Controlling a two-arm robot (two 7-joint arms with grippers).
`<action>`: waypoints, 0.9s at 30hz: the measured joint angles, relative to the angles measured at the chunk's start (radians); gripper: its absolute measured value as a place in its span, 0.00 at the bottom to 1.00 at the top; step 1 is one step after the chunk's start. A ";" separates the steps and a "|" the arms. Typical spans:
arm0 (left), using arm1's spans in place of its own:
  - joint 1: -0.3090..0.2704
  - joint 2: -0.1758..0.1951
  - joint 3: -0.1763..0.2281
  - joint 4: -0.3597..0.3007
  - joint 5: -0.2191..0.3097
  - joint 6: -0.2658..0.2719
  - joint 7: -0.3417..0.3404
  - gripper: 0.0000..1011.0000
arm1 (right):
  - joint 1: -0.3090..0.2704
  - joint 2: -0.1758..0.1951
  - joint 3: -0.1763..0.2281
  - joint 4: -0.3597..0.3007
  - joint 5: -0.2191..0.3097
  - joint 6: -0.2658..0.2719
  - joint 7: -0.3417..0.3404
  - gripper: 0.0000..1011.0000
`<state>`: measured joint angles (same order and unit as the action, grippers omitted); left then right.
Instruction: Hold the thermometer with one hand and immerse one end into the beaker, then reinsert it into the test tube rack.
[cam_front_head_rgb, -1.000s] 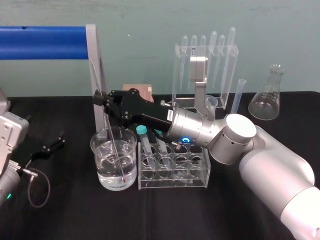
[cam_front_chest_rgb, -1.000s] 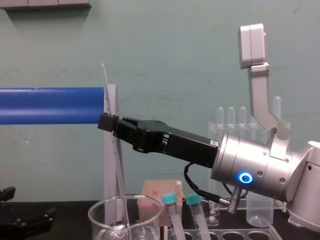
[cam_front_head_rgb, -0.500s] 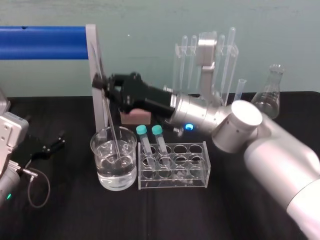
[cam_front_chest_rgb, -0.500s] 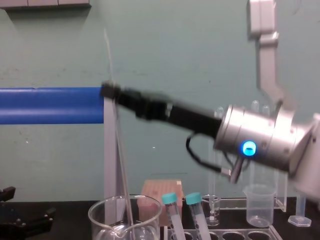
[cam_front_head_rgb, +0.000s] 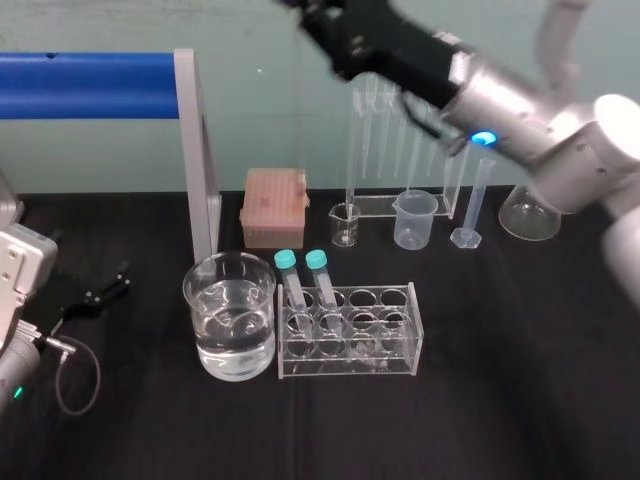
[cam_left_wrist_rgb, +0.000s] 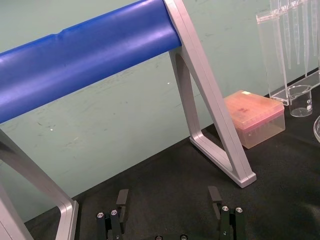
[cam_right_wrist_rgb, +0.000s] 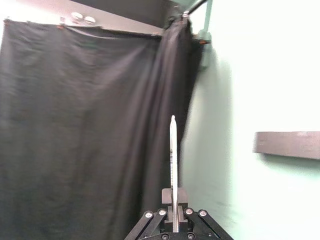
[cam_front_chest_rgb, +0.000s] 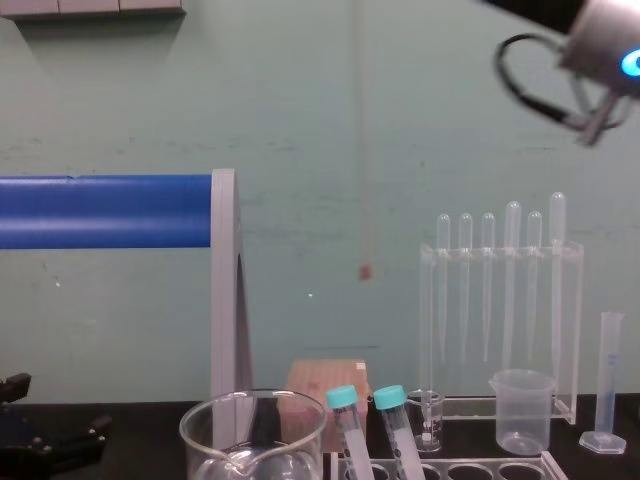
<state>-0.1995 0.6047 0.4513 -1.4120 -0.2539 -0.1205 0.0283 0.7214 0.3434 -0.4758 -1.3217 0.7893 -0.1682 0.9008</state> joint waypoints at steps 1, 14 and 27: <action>0.000 0.000 0.000 0.000 0.000 0.000 0.000 1.00 | -0.016 0.027 0.015 -0.029 -0.003 -0.002 -0.027 0.05; 0.000 0.000 0.000 0.000 0.000 0.000 0.000 1.00 | -0.220 0.147 0.072 -0.157 0.033 0.046 -0.180 0.05; 0.000 0.000 0.000 0.000 0.000 0.000 0.000 1.00 | -0.278 0.148 0.042 -0.131 0.017 0.031 -0.171 0.05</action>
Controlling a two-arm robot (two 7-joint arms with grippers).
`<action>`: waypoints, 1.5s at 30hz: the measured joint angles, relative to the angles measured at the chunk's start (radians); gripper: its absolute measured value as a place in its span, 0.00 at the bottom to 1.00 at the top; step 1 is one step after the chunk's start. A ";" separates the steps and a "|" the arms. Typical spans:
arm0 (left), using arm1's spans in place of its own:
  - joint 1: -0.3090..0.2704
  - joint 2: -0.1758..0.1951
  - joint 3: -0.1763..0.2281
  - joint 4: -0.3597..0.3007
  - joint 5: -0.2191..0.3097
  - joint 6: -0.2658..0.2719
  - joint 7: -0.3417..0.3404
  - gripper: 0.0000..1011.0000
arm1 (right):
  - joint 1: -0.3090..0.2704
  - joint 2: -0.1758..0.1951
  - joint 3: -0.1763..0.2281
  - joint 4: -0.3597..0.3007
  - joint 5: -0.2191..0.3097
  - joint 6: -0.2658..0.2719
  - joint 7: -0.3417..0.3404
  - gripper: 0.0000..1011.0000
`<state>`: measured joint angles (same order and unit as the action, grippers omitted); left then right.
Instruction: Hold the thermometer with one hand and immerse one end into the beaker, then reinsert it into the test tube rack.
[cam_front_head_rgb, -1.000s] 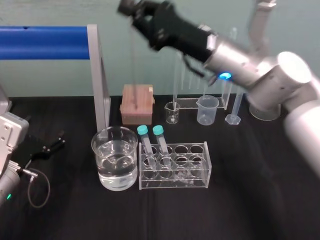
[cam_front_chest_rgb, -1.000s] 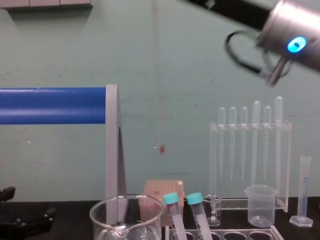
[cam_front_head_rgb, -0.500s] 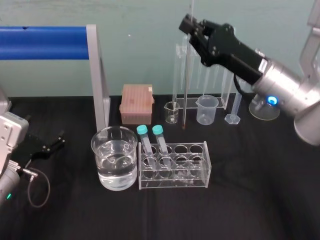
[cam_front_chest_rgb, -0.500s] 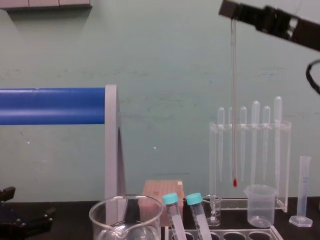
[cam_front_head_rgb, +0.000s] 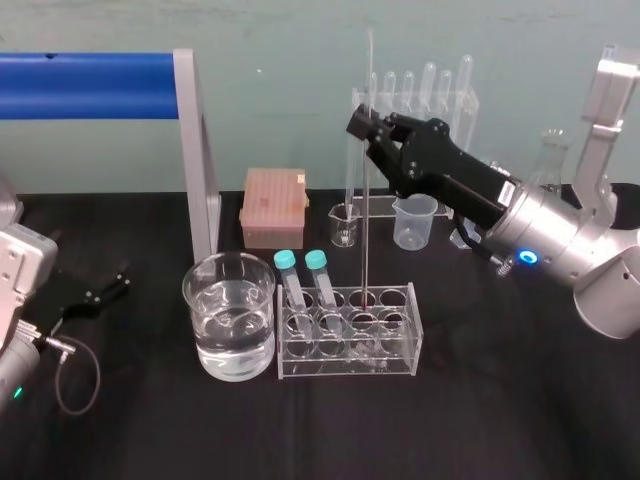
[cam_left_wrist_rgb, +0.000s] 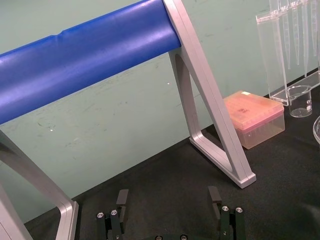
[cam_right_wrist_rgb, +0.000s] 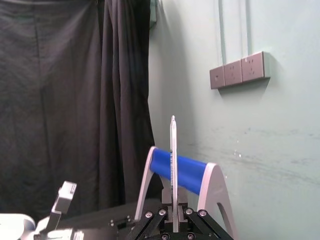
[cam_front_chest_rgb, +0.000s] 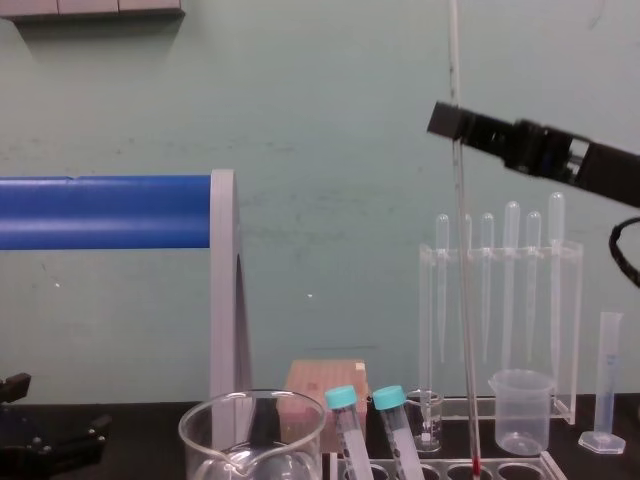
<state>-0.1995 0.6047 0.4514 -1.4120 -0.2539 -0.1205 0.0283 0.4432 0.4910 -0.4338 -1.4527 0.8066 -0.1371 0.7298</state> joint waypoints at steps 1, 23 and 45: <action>0.000 0.000 0.000 0.000 0.000 0.000 0.000 1.00 | 0.000 -0.001 -0.002 0.004 -0.004 -0.002 0.001 0.05; 0.000 0.000 0.000 0.000 0.000 0.000 0.000 1.00 | 0.027 -0.022 -0.076 0.112 -0.115 0.005 0.032 0.05; 0.000 0.000 0.000 0.000 0.000 0.000 0.000 1.00 | 0.047 -0.036 -0.098 0.160 -0.166 -0.003 0.047 0.05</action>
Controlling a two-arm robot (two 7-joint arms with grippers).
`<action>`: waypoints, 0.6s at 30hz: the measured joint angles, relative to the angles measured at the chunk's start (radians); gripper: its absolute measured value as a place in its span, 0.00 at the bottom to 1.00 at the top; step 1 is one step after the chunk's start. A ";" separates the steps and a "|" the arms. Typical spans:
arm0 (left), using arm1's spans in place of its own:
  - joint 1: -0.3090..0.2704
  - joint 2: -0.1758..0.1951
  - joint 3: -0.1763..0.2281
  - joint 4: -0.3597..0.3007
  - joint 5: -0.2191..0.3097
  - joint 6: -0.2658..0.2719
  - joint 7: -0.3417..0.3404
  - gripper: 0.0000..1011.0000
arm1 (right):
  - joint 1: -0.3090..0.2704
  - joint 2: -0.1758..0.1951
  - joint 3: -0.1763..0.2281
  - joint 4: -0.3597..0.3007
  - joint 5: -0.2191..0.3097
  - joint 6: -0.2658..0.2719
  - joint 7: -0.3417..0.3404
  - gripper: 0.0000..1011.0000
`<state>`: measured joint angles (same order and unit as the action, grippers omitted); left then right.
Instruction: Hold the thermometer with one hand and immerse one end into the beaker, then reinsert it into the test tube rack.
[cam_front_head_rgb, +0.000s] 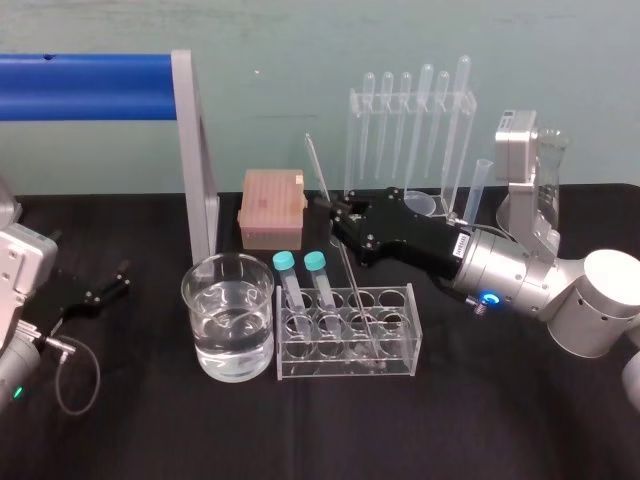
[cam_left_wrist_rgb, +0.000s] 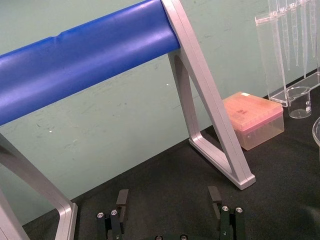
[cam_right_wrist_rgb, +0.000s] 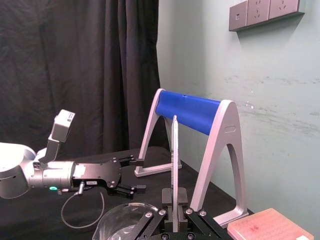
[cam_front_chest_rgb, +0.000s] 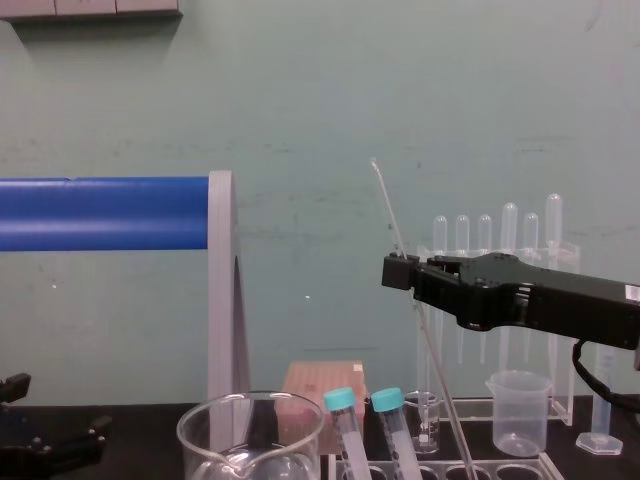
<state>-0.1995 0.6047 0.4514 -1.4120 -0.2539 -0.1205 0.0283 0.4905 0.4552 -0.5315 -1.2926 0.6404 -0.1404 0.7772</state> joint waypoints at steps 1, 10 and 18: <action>0.000 0.000 0.000 0.000 0.000 0.000 0.000 1.00 | 0.000 0.000 0.000 0.000 0.000 0.000 0.000 0.05; 0.000 0.000 0.000 0.000 0.000 0.000 0.000 1.00 | -0.002 0.001 0.001 0.000 0.000 0.005 -0.001 0.19; 0.000 0.000 0.000 0.000 0.000 0.000 0.000 1.00 | -0.003 0.002 0.001 -0.001 0.003 0.005 -0.001 0.46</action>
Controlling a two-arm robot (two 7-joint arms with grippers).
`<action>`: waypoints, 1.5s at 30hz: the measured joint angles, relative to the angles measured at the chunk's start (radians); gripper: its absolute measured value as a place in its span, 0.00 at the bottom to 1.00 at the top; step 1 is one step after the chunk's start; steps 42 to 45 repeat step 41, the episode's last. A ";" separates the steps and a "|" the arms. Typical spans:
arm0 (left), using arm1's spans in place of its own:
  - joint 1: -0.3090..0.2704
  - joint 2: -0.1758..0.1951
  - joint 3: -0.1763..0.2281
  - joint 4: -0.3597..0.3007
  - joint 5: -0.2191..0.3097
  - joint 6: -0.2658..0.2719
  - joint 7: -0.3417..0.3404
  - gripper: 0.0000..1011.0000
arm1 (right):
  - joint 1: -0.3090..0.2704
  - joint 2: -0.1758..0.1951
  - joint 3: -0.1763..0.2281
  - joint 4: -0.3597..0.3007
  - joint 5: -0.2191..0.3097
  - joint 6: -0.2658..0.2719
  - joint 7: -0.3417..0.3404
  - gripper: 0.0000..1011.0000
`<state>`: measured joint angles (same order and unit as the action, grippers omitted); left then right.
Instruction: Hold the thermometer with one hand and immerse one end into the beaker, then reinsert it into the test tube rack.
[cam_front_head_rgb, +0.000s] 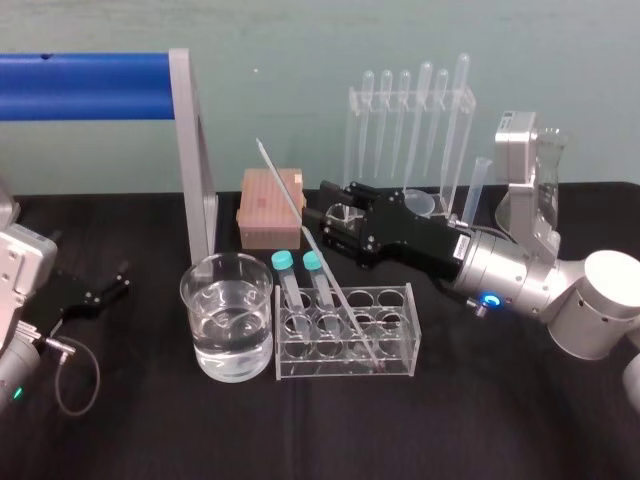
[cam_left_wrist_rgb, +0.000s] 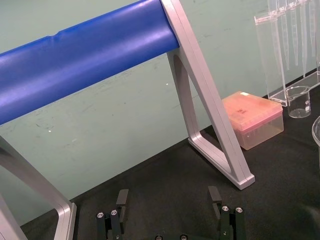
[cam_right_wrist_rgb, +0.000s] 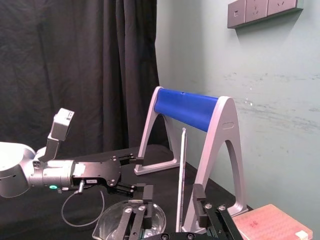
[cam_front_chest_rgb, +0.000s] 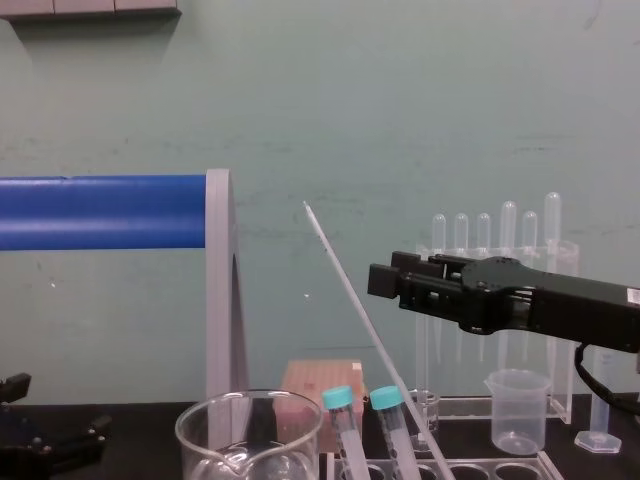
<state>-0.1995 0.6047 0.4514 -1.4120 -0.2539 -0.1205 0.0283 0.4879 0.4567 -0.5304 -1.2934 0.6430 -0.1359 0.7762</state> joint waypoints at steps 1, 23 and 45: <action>0.000 0.000 0.000 0.000 0.000 0.000 0.000 1.00 | 0.000 0.000 0.000 0.000 0.000 0.000 0.000 0.48; 0.000 0.000 0.000 0.000 0.000 0.000 0.000 1.00 | -0.149 0.049 0.147 -0.059 -0.158 0.109 -0.492 0.99; 0.000 0.000 0.000 0.000 0.000 0.000 0.000 1.00 | -0.179 0.038 0.165 -0.034 -0.170 0.160 -0.537 0.99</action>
